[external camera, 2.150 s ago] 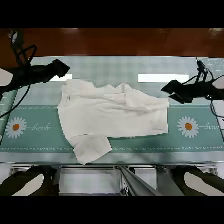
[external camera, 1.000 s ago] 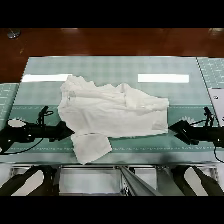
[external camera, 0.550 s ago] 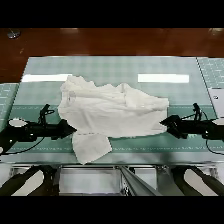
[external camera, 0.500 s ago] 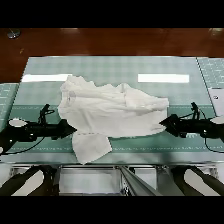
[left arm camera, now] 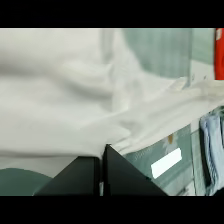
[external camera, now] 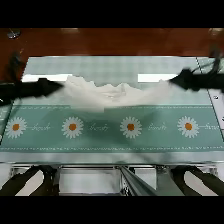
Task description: Fold the shirts.
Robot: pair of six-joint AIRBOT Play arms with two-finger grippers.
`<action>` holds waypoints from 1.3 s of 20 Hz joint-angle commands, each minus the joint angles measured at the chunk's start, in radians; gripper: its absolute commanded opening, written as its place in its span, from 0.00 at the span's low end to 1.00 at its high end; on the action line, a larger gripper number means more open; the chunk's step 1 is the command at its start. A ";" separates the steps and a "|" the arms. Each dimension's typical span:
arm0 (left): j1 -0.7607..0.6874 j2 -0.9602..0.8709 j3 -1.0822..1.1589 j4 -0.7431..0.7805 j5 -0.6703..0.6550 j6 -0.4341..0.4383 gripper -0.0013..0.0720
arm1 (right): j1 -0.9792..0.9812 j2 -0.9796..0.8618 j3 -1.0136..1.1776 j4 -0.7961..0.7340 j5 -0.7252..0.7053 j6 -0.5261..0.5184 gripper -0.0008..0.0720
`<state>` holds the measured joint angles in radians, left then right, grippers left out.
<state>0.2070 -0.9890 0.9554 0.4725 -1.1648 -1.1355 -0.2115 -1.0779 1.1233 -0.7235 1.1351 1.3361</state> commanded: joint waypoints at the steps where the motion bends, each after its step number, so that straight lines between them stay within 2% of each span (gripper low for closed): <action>1: 0.001 0.042 0.460 -0.044 0.068 -0.003 0.05 | 0.008 0.120 0.419 -0.081 0.046 0.061 0.06; 2: 0.000 0.047 0.581 -0.014 0.079 -0.005 0.05 | 0.008 0.163 0.517 -0.142 0.058 0.086 0.06; 4: 0.001 0.067 0.793 0.122 0.091 -0.074 0.05 | 0.008 0.258 0.640 -0.240 0.087 0.101 0.06; 6: 0.000 0.114 0.929 0.306 0.079 -0.140 0.05 | 0.007 0.380 0.663 -0.298 0.087 0.110 0.06; 8: 0.000 0.196 0.982 0.462 0.074 -0.172 0.05 | 0.007 0.487 0.663 -0.368 0.125 0.139 0.06; 11: 0.000 0.315 0.983 0.563 0.064 -0.187 0.05 | 0.007 0.598 0.662 -0.469 0.182 0.198 0.06; 15: 0.000 0.399 0.983 0.575 0.043 -0.188 0.05 | 0.007 0.666 0.662 -0.517 0.263 0.232 0.06; 18: 0.000 0.384 0.967 0.575 -0.037 -0.222 0.05 | 0.006 0.667 0.650 -0.515 0.316 0.243 0.06; 22: 0.000 0.355 0.753 0.475 -0.107 -0.223 0.05 | 0.007 0.667 0.475 -0.482 0.339 0.261 0.06; 24: -0.002 0.340 0.568 0.394 -0.096 -0.206 0.05 | 0.007 0.667 0.299 -0.432 0.272 0.253 0.06; 26: -0.002 0.315 0.375 0.380 -0.045 -0.182 0.05 | 0.007 0.643 0.111 -0.426 0.143 0.234 0.06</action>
<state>0.2058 -0.6506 1.5478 0.9226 -1.2366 -1.3426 -0.2054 -0.4202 1.4433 -1.1793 1.3972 1.5867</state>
